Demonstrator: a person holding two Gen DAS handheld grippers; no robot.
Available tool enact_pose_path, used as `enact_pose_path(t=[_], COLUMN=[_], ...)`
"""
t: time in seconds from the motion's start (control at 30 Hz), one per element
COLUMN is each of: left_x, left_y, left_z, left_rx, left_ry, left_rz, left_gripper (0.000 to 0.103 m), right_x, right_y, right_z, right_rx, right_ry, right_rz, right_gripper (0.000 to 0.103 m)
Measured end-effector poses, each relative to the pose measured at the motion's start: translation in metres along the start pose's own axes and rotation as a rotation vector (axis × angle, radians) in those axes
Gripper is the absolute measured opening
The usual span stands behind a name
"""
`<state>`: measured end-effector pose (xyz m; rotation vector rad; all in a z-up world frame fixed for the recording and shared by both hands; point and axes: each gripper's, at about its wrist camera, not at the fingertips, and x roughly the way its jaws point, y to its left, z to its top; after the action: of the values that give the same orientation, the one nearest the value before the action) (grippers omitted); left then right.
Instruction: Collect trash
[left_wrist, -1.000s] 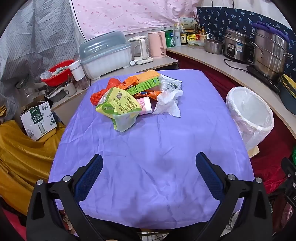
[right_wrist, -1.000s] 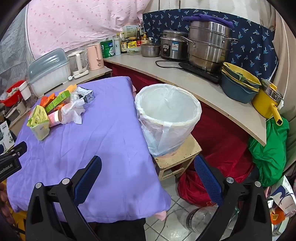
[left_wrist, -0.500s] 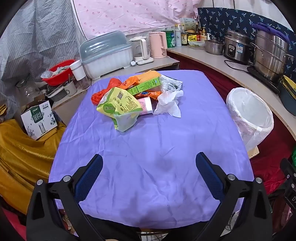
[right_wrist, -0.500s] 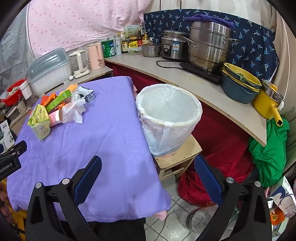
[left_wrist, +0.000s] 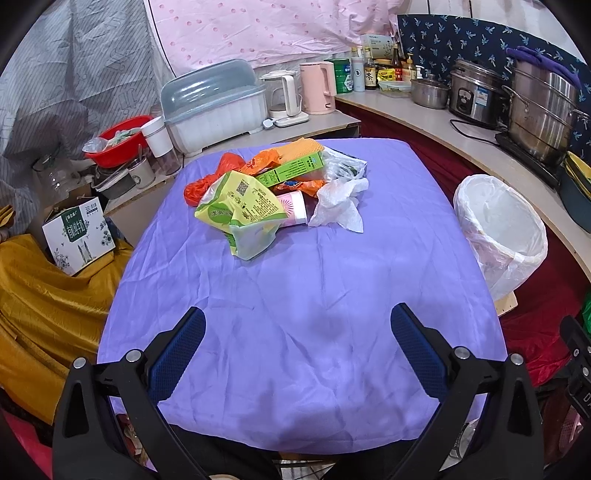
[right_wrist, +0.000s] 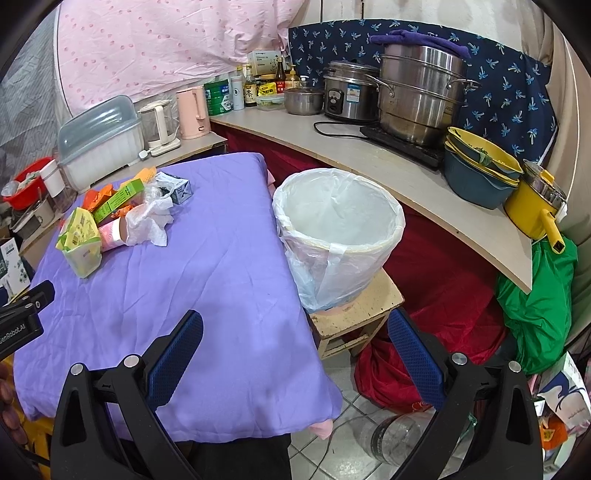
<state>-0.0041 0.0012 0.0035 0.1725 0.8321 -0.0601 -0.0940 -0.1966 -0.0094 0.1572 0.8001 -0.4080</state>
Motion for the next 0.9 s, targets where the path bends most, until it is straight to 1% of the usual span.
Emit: enact_pose_path(t=[0.33,0.4,0.9], left_x=[0.004,0.004,0.005], left_y=[0.007,0.008,0.010], left_z=[-0.008,-0.001,-0.001], left_rx=[-0.017,-0.018,-0.024], left_ry=[0.006,0.013,0.020], left_rz=[0.007,0.008,0.015], left_gripper=[0.096,0.096,0.096], right_x=[0.001,0.001,-0.001], right_y=[0.005,0.006,0.009], right_z=[0.000,0.001,0.001], right_rx=[-0.017,-0.022,-0.036], right_ry=[-0.002,-0.004,-0.008], right_rz=[0.009,0.013,0.022], right_gripper=[0.096,0.096,0.096])
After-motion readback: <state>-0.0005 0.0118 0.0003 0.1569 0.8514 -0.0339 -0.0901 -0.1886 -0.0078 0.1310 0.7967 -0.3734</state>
